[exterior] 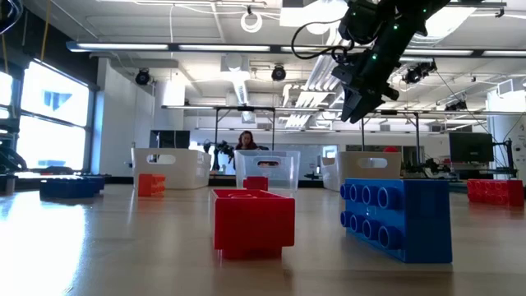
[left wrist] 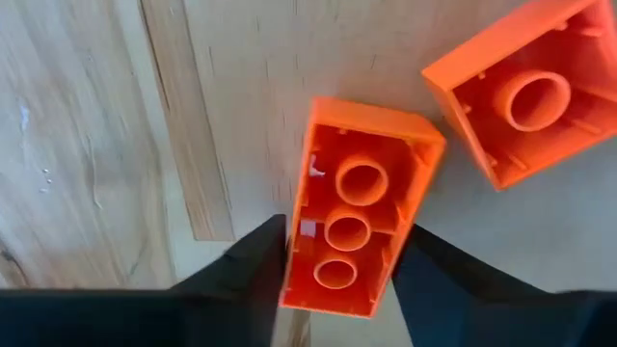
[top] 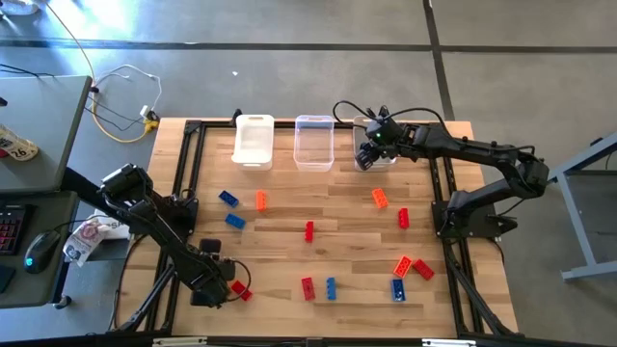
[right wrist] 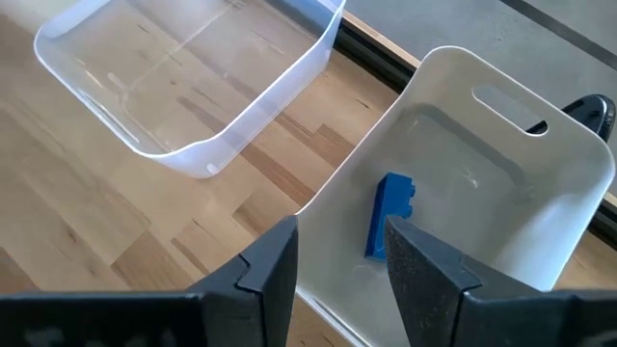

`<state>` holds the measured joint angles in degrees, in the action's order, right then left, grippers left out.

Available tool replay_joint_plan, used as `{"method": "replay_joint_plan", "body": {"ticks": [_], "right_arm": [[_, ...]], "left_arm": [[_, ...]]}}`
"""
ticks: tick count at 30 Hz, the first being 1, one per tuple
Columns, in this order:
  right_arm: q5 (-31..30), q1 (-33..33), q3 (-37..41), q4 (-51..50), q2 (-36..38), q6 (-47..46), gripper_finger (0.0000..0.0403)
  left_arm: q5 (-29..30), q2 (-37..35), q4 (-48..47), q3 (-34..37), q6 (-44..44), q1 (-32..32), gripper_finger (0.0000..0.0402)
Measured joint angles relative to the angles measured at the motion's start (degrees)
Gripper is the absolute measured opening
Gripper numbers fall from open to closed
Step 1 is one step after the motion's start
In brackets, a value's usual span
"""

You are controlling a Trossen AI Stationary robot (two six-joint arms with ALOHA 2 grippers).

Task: Sort & place blocks by color
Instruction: Put the orange game piece into the white bin

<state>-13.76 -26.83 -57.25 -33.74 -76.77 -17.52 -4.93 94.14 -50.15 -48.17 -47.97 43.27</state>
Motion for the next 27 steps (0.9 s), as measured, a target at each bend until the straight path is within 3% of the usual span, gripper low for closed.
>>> {"method": "replay_joint_plan", "body": {"ticks": [3,12,20,27], "right_arm": [[0.5,0.0,0.0,0.0,0.0,0.0,0.0142],[0.6,0.0,0.0,-0.3,0.0,1.5,0.0142],[0.7,2.4,0.0,-0.5,0.0,2.6,0.0142],[0.7,6.1,0.0,-3.2,0.0,2.0,0.0142]], "left_arm": [[0.0,-0.1,0.0,-0.1,0.0,0.0,0.0104],[0.8,-2.7,-2.4,0.0,-4.7,-0.5,0.0104],[7.5,-11.4,-12.0,0.0,-8.3,-3.0,0.0104],[14.3,-19.4,-17.5,0.0,-8.6,-9.8,0.0104]]}}
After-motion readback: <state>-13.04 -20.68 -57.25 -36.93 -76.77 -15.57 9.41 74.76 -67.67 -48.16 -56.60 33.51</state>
